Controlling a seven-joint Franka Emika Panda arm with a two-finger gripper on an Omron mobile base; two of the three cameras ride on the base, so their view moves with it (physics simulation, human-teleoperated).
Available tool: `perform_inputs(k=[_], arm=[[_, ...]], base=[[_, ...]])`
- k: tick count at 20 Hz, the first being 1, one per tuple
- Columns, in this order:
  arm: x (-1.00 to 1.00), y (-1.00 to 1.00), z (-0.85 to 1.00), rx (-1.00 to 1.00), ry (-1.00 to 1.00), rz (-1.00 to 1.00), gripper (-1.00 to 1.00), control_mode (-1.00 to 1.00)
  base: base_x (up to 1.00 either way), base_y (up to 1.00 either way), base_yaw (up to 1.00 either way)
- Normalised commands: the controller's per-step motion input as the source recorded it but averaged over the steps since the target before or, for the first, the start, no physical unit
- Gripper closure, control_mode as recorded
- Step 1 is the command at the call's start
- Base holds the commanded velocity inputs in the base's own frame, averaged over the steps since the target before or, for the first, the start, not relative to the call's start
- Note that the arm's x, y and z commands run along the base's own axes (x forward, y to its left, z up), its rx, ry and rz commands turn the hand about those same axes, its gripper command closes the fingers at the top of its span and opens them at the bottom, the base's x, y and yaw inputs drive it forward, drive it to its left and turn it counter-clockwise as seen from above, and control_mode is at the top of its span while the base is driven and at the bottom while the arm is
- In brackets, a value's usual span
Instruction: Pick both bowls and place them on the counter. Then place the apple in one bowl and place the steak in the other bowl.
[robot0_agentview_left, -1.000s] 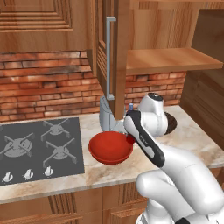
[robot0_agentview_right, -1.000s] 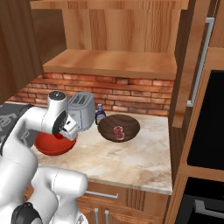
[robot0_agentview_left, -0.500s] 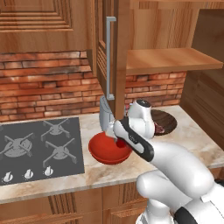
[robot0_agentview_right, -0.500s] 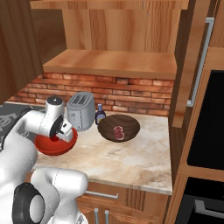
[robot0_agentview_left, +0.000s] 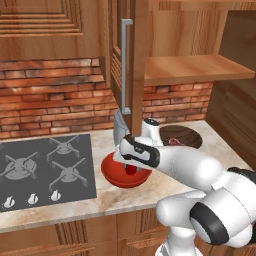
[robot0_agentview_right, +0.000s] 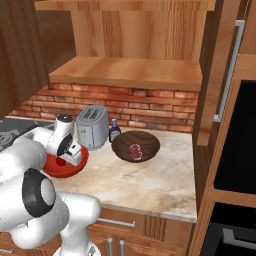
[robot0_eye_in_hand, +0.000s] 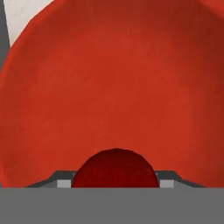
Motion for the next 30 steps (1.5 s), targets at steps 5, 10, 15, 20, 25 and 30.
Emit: perform_inputs(k=[5,10,15,20,25,30], arm=[[0.26,0.13,-0.21,0.0,0.06,0.0,1.0,-1.0],[0.16,0.06,-0.2,0.0,0.06,0.01,1.0,-1.0],[0.04,0.01,-0.13,0.0,0.01,0.02,1.0,-1.0],[-0.03,0.01,-0.02,0.0,0.0,0.0,-1.0,-1.0],[-0.02,0.0,0.0,0.0,0.01,0.01,-1.0,-1.0],[-0.07,0.0,0.02,0.0,0.0,0.0,-1.0,-1.0]], base=[[0.0,0.0,0.0],[0.0,0.0,0.0],[0.0,0.0,0.0],[0.0,0.0,0.0],[0.0,0.0,0.0],[0.0,0.0,0.0]])
